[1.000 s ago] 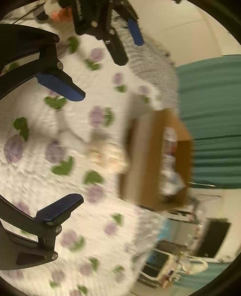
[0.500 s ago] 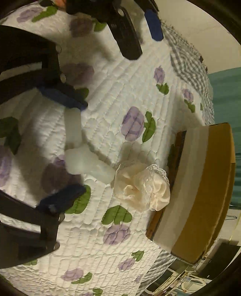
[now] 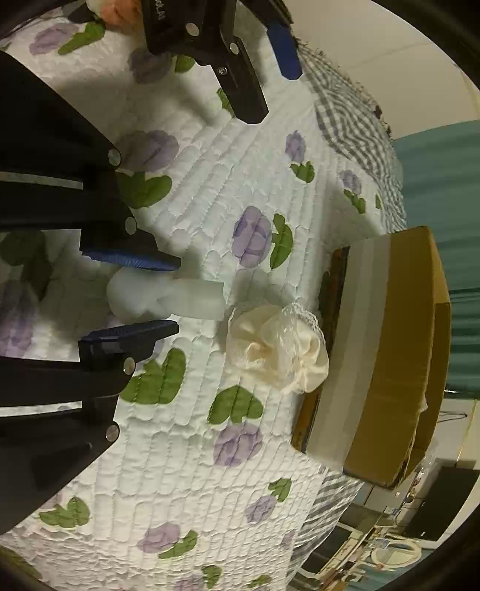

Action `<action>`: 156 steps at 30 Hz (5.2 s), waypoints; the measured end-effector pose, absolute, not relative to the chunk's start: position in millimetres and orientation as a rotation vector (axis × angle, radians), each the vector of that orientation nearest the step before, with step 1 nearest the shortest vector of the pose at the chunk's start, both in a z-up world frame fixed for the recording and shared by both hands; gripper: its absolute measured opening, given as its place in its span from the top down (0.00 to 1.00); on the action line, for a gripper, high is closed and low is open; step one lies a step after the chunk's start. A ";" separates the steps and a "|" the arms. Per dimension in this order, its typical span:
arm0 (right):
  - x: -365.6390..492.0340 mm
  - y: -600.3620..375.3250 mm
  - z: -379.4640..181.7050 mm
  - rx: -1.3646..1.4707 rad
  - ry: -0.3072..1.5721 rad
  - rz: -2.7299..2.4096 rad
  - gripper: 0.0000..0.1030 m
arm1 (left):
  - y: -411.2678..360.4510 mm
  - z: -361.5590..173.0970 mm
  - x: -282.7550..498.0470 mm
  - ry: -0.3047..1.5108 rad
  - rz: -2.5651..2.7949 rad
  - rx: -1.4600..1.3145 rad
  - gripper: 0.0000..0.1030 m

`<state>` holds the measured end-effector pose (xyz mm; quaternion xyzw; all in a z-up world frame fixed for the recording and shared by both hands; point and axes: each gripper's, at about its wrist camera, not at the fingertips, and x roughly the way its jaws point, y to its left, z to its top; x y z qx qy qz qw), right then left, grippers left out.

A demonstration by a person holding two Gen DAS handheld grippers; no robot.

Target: Organize soft objects

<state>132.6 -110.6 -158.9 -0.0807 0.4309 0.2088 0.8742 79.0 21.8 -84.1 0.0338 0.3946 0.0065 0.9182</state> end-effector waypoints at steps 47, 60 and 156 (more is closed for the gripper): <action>217.1 -212.4 -84.9 -0.124 0.807 0.371 0.76 | -99.6 -114.6 176.2 0.888 -0.187 0.055 0.61; 169.6 -213.2 -37.3 -0.088 0.717 0.352 0.76 | -80.4 -15.8 115.4 0.707 -0.172 0.095 0.62; 61.5 -205.5 104.6 -0.021 0.121 0.299 0.01 | -21.5 76.5 39.9 0.154 0.049 0.123 0.02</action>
